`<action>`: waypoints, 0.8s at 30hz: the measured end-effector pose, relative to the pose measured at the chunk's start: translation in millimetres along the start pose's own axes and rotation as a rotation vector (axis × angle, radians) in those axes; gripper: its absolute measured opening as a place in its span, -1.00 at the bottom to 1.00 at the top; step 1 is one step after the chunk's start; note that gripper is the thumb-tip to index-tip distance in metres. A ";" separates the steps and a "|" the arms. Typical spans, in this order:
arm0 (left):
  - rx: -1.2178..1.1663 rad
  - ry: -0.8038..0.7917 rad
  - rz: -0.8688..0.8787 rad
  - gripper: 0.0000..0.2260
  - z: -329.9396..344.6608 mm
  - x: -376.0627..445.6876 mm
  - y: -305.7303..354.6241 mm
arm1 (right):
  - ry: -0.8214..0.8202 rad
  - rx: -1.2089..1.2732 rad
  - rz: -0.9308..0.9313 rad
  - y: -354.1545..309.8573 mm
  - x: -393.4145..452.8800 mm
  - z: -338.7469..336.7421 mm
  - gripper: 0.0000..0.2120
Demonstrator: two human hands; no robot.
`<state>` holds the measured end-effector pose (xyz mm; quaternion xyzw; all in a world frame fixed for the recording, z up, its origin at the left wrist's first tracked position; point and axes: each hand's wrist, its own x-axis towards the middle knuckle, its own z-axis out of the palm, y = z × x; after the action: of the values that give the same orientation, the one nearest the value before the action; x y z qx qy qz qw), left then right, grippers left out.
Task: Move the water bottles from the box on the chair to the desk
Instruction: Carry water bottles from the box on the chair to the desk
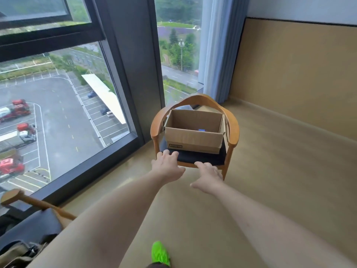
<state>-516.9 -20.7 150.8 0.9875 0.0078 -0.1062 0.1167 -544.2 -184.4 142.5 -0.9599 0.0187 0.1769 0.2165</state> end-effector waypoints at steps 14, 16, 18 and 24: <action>0.009 -0.126 0.103 -0.47 -25.9 282.5 2.9 | -0.004 0.014 0.217 -9.7 255.3 -57.0 -0.21; 0.001 -0.131 0.094 -0.47 -35.6 321.9 -0.9 | 0.010 0.034 0.235 -13.6 287.8 -69.6 -0.23; -0.020 -0.130 0.088 -0.45 -42.8 359.1 -5.3 | 0.020 0.052 0.251 -16.2 318.2 -77.5 -0.24; -0.033 -0.198 0.050 -0.44 -27.7 436.6 -13.6 | -0.014 0.106 0.299 -12.8 393.4 -81.6 -0.23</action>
<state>-85.0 -5.2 81.7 0.9700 -0.0266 -0.2001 0.1355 -147.2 -191.3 79.8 -0.9324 0.1693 0.2125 0.2384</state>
